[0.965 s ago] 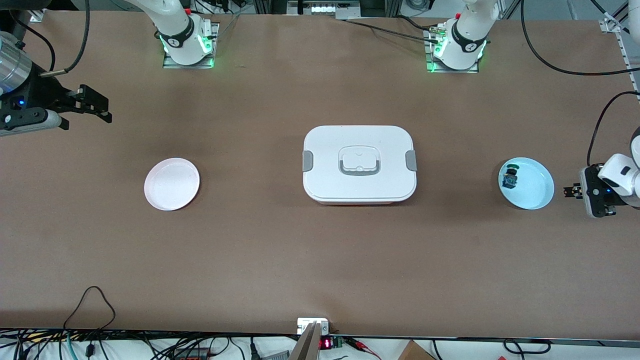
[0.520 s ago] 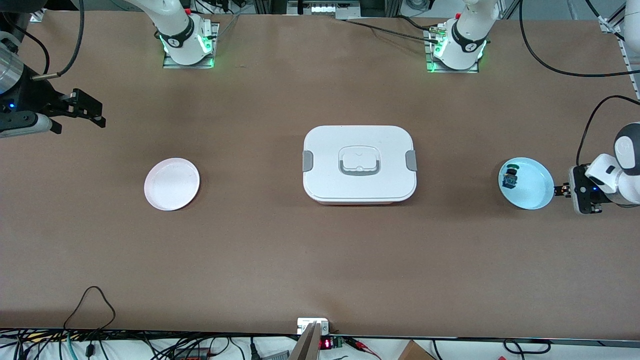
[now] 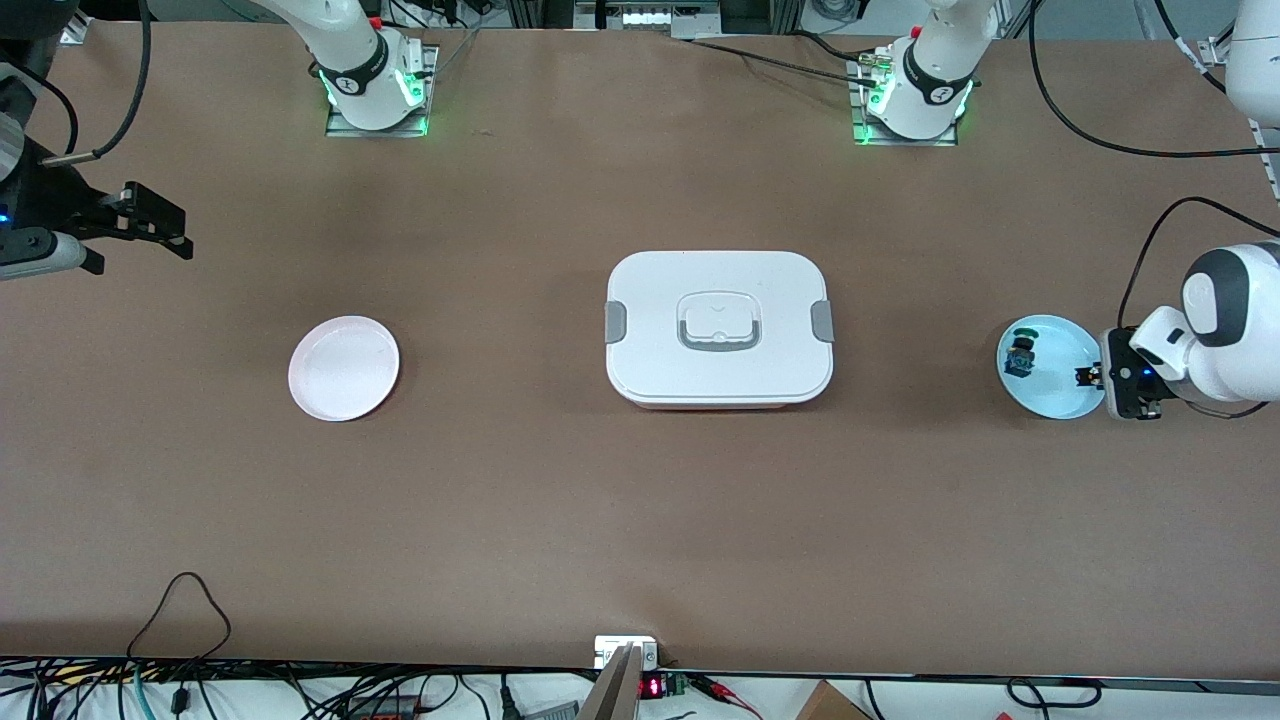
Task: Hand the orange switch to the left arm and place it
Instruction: 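Lower the orange switch onto the blue plate beside the green switch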
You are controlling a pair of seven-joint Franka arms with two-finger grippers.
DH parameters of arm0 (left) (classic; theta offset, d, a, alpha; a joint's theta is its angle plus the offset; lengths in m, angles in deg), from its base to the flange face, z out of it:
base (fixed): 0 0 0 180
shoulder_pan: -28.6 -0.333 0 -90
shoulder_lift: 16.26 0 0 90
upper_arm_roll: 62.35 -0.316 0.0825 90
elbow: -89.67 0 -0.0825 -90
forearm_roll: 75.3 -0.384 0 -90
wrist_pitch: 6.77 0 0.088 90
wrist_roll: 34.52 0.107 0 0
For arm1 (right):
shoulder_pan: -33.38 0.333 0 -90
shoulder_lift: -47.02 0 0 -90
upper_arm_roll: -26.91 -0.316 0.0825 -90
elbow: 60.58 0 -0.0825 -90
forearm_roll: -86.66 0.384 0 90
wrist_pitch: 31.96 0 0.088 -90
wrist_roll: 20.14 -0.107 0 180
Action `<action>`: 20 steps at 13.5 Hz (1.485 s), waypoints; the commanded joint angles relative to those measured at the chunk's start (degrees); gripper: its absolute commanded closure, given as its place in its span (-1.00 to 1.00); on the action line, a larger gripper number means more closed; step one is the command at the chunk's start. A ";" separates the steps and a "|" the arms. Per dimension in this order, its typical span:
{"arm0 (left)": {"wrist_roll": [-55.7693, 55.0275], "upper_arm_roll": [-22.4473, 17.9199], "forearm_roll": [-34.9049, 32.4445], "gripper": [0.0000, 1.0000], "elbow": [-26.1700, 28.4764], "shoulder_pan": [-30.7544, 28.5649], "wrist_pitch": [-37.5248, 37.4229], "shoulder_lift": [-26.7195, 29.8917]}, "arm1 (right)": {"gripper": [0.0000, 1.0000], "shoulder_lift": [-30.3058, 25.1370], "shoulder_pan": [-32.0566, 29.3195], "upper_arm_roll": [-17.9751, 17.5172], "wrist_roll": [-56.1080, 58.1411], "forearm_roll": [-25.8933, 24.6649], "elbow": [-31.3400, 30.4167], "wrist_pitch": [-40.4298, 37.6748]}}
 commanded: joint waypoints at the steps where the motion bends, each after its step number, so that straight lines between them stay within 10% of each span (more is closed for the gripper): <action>1: 0.39 0.74 -1.39 1.00 3.13 -0.77 2.52 1.57 | -1.00 0.38 -0.37 -0.26 1.02 -0.54 1.19 -0.82; 20: 0.91 0.65 -1.56 1.00 13.32 -4.37 15.88 1.40 | -1.00 0.47 -1.07 -0.26 0.84 -0.36 1.10 -0.82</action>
